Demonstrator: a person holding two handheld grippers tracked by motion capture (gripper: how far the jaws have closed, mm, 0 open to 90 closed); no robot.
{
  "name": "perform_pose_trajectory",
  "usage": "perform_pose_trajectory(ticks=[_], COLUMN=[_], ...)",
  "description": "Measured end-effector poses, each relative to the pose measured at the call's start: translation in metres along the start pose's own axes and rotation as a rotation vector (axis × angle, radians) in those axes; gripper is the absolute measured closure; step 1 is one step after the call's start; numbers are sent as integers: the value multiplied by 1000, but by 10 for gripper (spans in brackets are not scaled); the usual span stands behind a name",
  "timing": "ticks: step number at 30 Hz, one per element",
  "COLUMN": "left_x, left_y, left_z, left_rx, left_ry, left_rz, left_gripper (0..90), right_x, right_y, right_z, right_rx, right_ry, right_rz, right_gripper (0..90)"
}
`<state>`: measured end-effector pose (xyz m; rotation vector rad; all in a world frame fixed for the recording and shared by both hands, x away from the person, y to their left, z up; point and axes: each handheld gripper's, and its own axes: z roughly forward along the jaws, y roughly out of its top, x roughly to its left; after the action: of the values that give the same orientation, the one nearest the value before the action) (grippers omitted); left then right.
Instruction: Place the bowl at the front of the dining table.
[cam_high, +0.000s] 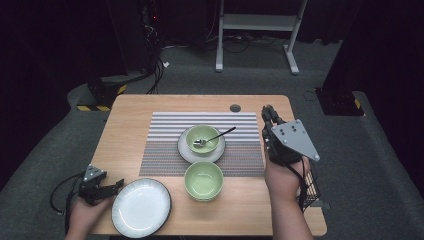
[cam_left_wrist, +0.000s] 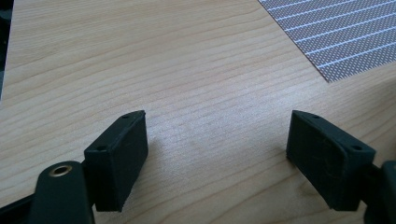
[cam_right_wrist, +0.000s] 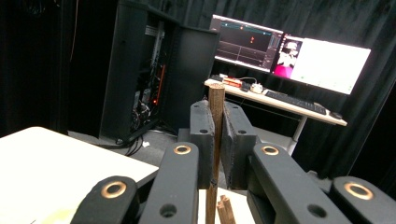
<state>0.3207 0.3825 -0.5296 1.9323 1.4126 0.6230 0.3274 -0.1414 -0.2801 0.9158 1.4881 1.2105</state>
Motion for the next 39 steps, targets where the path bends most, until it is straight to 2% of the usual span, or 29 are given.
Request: perform_pose_trajectory(ticks=[13,20,25,29,32,35,39], left_x=[1,0,0,-4,-5,-7,-15], left_y=[0,2,6,11,18,29,45], left_z=[0,1,2,1,-2,-11,-22], left_rx=[0,6,29,32,19,-21,-66], left_ry=[-6,3,5,65,44,22,-38], left_rz=[3,1,7,46,45,54,66], left_gripper=[208,200,194,212,232,235,222], right_x=[8,14,17,17,16,17,18], right_y=[-18,-24,-25,-25,-24,-24,-22], right_z=[-1,-2,-6,-7,-8,-9,-11], right_rx=[-8,-19,-26,-34,-38,-45,-53], right_ry=[56,83,100,108,121,129,138], right_rz=[58,68,68,74,86,96,99], right_gripper=[841,840,840,840,840,841,841])
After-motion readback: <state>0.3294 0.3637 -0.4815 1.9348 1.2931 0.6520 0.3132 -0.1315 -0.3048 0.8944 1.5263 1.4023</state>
